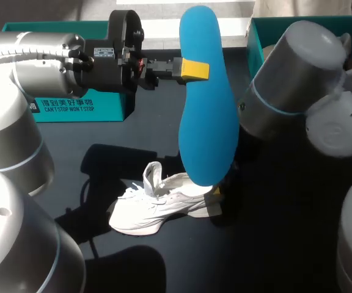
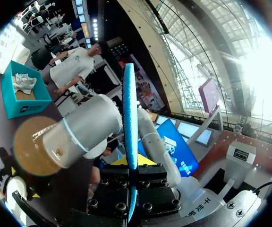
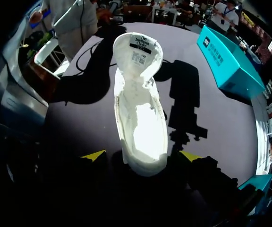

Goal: Take the shoe out of the shoebox, open the shoe tongue, remove and reinsert the insole, then place the shoe into the shoebox

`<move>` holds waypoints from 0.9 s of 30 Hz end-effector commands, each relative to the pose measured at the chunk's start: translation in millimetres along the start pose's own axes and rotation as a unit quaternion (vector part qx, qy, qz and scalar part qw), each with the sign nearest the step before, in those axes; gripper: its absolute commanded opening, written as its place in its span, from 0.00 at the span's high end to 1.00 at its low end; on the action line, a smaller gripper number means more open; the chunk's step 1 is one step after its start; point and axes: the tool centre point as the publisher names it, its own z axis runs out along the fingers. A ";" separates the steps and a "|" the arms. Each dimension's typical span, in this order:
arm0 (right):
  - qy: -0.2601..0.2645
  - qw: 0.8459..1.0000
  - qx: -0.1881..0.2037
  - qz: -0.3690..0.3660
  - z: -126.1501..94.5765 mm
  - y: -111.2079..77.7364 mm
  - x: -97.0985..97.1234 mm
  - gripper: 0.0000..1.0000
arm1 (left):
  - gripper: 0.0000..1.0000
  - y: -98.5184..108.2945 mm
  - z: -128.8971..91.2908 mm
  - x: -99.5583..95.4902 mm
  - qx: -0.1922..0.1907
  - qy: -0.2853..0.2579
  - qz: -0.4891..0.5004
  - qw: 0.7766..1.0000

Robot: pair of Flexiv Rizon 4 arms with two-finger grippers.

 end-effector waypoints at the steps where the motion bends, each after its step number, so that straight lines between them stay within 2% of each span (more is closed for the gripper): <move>1: -0.004 0.999 0.034 0.000 -0.7 2.4 0.6 0.00 | 1.00 2.2 -1.0 0.9 0.000 -0.001 0.000 1.000; 24: 0.001 0.999 0.031 0.006 -1.0 0.7 -3.6 0.00 | 1.00 2.2 -1.0 0.9 0.000 -0.001 0.000 1.000; 27: -0.005 1.000 0.024 0.006 6.6 11.9 -14.8 0.00 | 1.00 2.2 -1.0 0.9 0.000 -0.001 0.000 1.000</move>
